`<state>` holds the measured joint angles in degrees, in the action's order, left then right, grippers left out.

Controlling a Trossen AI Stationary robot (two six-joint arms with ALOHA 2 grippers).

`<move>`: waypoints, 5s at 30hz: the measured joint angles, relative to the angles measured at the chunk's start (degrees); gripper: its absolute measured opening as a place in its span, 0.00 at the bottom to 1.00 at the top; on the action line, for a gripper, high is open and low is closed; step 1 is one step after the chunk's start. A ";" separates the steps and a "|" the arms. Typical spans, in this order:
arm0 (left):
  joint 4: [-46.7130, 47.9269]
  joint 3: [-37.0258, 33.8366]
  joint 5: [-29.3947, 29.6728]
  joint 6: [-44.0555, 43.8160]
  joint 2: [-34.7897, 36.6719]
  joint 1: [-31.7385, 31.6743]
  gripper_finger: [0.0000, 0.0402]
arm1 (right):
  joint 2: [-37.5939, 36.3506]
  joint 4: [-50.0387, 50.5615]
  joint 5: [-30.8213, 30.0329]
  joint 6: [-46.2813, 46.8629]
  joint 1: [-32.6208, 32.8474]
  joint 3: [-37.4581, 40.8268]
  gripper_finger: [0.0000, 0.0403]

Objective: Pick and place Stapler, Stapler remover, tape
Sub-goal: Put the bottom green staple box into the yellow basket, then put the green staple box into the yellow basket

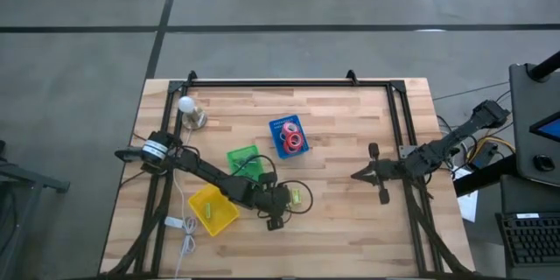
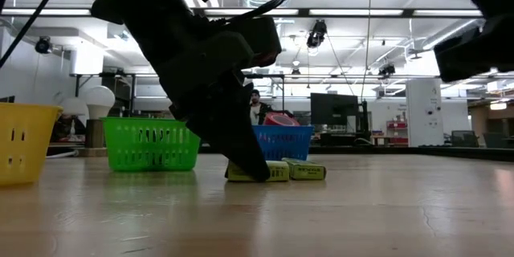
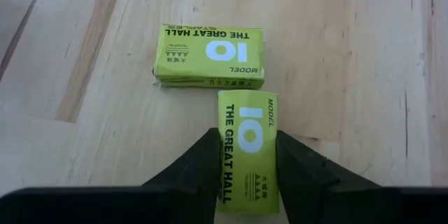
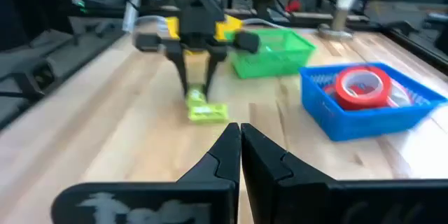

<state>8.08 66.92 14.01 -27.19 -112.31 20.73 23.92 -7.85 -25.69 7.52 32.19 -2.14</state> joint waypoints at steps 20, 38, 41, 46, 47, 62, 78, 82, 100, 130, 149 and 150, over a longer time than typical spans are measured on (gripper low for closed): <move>-0.50 -0.09 -0.10 -1.02 0.04 0.11 0.27 | -0.22 0.40 18.15 -7.33 -10.25 1.34 0.02; 18.82 -0.24 -14.34 -16.68 18.43 2.97 0.28 | -0.20 0.38 18.20 -7.70 -10.23 1.34 0.02; 26.34 -0.59 -17.21 -24.94 23.00 5.58 0.29 | -0.20 0.36 18.21 -7.64 -10.23 1.34 0.02; 40.69 -0.60 -11.85 -39.13 27.89 12.00 0.29 | -0.22 0.36 18.20 -7.61 -10.23 1.34 0.02; 43.32 -0.63 -9.69 -41.86 28.29 13.63 0.29 | -0.22 0.36 18.20 -7.57 -10.23 1.33 0.02; 50.02 -2.14 -6.19 -49.21 22.67 19.67 0.30 | -0.22 0.36 18.20 -7.57 -10.23 1.30 0.02; 51.00 -4.40 -3.81 -53.83 21.40 18.73 0.54 | -0.20 0.34 18.20 -7.57 -10.23 1.30 0.02; 51.01 -3.30 -3.51 -51.99 21.40 18.25 0.61 | -0.22 0.35 18.20 -7.57 -10.23 1.30 0.02; 15.95 2.36 15.13 -6.61 18.79 5.16 0.66 | -0.21 0.34 18.20 -7.57 -10.22 1.30 0.02; 4.40 11.04 3.37 9.46 -3.36 -3.65 0.81 | -0.21 0.36 18.19 -7.58 -10.22 1.28 0.02; 4.07 8.81 1.66 7.08 -3.80 -4.17 0.80 | -0.20 0.36 18.20 -7.57 -10.23 1.28 0.02; 4.06 8.79 1.60 7.08 -3.80 -4.17 0.80 | -0.21 0.36 18.20 -7.57 -10.22 1.28 0.02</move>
<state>12.14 75.70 15.61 -20.12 -116.11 16.56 23.71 -7.49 -7.49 -0.05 21.97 -0.86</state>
